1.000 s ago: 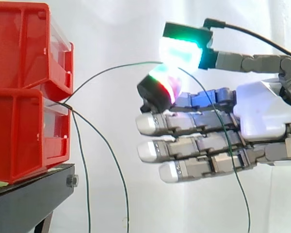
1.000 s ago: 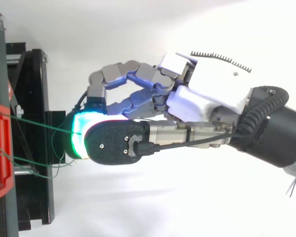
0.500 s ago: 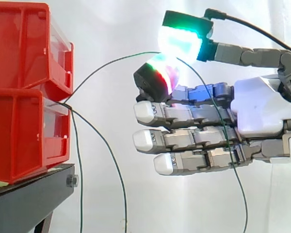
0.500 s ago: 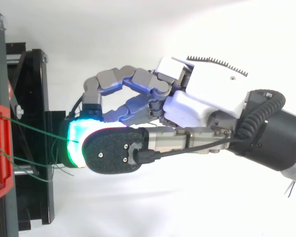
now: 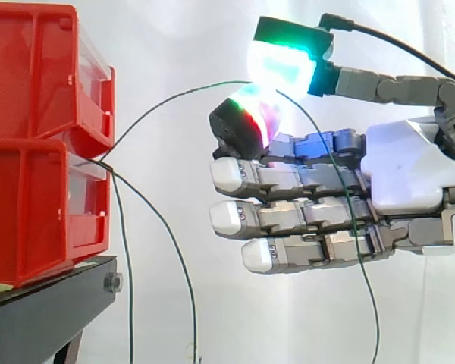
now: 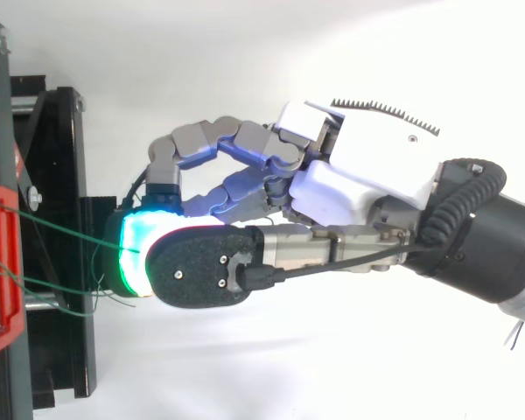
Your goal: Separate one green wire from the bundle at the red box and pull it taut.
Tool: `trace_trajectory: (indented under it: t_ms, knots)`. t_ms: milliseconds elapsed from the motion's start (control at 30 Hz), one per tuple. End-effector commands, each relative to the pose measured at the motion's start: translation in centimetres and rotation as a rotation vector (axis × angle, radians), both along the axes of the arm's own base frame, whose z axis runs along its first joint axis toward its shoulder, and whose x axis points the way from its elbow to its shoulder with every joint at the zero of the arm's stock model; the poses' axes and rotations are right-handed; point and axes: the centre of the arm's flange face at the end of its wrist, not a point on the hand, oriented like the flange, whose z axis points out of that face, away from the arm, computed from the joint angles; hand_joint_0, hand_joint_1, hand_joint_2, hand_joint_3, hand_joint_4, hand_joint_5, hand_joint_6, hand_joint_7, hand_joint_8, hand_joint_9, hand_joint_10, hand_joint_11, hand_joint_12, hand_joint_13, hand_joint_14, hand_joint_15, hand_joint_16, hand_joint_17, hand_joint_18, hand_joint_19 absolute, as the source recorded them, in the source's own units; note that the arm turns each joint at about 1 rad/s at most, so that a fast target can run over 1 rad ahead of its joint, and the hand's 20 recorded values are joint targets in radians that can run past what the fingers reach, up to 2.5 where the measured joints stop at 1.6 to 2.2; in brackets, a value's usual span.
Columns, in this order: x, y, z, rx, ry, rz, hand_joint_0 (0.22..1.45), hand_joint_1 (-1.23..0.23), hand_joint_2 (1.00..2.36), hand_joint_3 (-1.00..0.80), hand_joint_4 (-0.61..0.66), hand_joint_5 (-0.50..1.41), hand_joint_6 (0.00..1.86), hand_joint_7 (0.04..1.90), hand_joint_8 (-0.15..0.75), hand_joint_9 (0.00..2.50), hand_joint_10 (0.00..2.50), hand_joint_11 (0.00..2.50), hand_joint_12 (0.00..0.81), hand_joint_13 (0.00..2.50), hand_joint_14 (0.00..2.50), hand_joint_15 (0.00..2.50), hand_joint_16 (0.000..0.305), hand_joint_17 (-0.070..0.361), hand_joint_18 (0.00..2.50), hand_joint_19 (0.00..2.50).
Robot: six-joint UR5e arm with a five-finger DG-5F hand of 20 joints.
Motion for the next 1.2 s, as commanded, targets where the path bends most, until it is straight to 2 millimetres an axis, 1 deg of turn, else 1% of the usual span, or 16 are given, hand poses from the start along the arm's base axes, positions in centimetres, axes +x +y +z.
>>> trace_trajectory:
  t_ms: [0,1167]
  knots:
    - [0.00,0.00,-0.01,0.000,0.000,0.000,0.60,-0.81,1.00,0.06,-0.11,-0.08,0.86,1.17,0.280,0.92,0.01,0.35,0.436,0.74,0.01,0.38,0.059,0.132,0.63,0.28]
    - [0.00,0.00,-0.01,0.000,0.000,0.000,0.60,-0.81,1.00,0.05,-0.12,-0.08,0.86,1.18,0.285,0.96,0.01,0.37,0.439,0.75,0.01,0.39,0.059,0.132,0.66,0.29]
